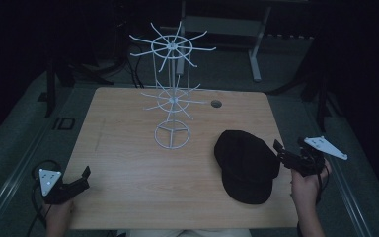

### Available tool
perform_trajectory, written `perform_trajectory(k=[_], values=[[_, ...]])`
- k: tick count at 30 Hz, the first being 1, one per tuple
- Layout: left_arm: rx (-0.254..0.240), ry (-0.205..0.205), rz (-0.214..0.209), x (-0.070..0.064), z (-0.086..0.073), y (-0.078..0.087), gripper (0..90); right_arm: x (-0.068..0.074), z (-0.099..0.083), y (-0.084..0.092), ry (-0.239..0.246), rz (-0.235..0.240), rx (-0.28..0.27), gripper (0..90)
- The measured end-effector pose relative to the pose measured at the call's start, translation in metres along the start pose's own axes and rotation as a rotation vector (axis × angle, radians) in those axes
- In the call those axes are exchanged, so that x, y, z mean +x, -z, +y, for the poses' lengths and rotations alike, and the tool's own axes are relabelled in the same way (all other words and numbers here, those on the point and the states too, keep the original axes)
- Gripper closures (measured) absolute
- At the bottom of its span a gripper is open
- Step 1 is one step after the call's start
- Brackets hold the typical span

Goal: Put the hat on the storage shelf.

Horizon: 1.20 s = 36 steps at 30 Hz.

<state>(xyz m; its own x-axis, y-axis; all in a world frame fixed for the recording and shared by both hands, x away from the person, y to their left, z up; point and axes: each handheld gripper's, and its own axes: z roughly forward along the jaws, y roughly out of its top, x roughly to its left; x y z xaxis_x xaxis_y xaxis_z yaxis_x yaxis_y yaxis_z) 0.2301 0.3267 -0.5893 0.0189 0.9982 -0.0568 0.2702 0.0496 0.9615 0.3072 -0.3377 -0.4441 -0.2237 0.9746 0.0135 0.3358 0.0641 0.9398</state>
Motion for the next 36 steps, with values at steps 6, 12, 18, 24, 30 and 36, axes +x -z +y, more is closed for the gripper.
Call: perform_trajectory(k=[6, 12, 18, 24, 30, 36], values=[[0.003, -0.001, -0.008, 0.000, 0.000, 0.000, 1.4, 0.020, 0.003, -0.015, 0.069, 0.079, 0.046, 14.3], [0.002, -0.001, -0.008, 0.000, 0.000, 0.000, 1.5, 0.036, 0.005, -0.030, 0.079, 0.121, 0.098, 13.8], [0.002, -0.002, -0.009, 0.000, 0.000, 0.000, 1.4, 0.048, 0.006, -0.044, 0.074, 0.157, 0.171, 10.6], [0.003, -0.005, -0.010, 0.000, 0.000, 0.000, 1.4, 0.054, 0.001, -0.063, 0.035, 0.165, 0.239, 11.0], [0.005, -0.006, -0.009, 0.000, 0.000, 0.000, 1.4, 0.054, -0.004, -0.089, 0.022, 0.133, 0.295, 15.2], [0.005, -0.006, -0.010, 0.000, 0.000, 0.000, 1.5, 0.056, -0.014, -0.118, 0.030, 0.097, 0.387, 20.8]])
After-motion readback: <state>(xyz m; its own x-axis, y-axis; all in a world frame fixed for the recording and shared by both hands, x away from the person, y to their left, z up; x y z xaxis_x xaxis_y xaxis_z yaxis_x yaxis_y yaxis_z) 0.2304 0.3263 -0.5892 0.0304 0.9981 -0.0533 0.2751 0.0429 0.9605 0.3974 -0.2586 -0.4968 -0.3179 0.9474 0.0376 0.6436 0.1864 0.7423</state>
